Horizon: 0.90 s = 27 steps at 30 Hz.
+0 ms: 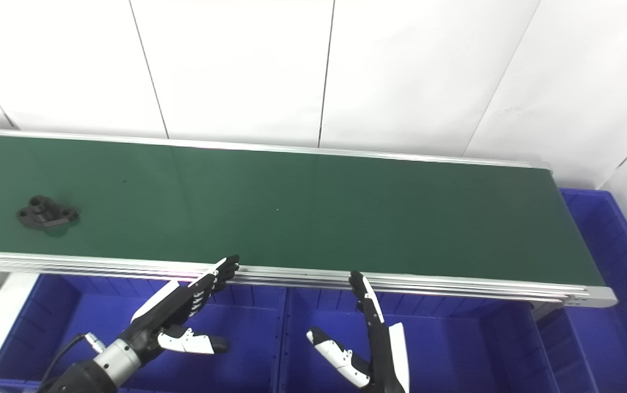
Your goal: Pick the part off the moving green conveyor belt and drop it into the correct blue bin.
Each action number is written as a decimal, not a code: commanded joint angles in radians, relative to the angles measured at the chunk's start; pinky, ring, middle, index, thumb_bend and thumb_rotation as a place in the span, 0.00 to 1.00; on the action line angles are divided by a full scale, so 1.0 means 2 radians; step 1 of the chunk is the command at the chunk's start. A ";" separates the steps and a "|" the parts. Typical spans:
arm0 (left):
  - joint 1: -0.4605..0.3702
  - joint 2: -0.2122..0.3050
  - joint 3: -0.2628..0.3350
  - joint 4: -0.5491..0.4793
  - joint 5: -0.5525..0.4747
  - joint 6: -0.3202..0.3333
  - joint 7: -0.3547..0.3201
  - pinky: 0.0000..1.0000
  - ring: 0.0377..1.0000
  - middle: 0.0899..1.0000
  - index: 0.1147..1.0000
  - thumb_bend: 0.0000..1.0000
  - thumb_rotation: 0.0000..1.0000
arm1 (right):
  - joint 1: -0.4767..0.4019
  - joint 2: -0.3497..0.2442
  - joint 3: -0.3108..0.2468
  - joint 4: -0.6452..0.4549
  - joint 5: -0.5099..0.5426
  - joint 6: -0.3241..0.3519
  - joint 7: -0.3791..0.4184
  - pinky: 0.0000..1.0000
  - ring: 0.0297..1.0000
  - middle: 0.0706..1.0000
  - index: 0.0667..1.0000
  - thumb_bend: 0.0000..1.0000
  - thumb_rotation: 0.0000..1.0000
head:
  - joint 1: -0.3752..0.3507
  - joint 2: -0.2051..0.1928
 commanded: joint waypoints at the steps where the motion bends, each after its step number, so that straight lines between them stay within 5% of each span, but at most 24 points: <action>1: 0.002 -0.014 0.010 -0.014 -0.029 -0.019 0.009 0.99 1.00 1.00 1.00 0.88 0.50 | -0.003 -0.013 0.009 -0.016 -0.012 -0.010 0.012 0.88 0.92 0.93 0.94 0.84 0.71 | 0.001 -0.001; 6: 0.026 -0.033 0.013 -0.027 -0.045 -0.024 0.013 1.00 1.00 1.00 1.00 0.85 0.49 | -0.004 -0.030 0.013 -0.024 0.011 0.006 0.035 0.89 0.92 0.94 0.94 0.87 0.71 | 0.000 -0.001; 11: 0.028 -0.026 0.002 -0.020 -0.024 -0.039 0.009 1.00 1.00 1.00 1.00 0.86 0.52 | -0.002 -0.025 0.013 -0.018 0.027 -0.004 0.036 0.90 0.92 0.93 0.94 0.87 0.68 | 0.001 -0.004; 20: 0.024 -0.006 0.007 -0.001 -0.008 -0.069 0.014 1.00 1.00 1.00 1.00 0.87 0.48 | 0.005 -0.011 0.013 -0.029 -0.050 0.000 -0.006 0.87 0.92 0.95 0.96 0.84 0.70 | 0.011 -0.002; 27: 0.028 -0.005 0.002 0.007 0.010 -0.086 0.017 1.00 1.00 1.00 1.00 0.86 0.45 | -0.003 -0.019 -0.006 -0.027 0.000 0.001 0.013 0.89 0.94 0.94 0.95 0.86 0.65 | 0.012 -0.005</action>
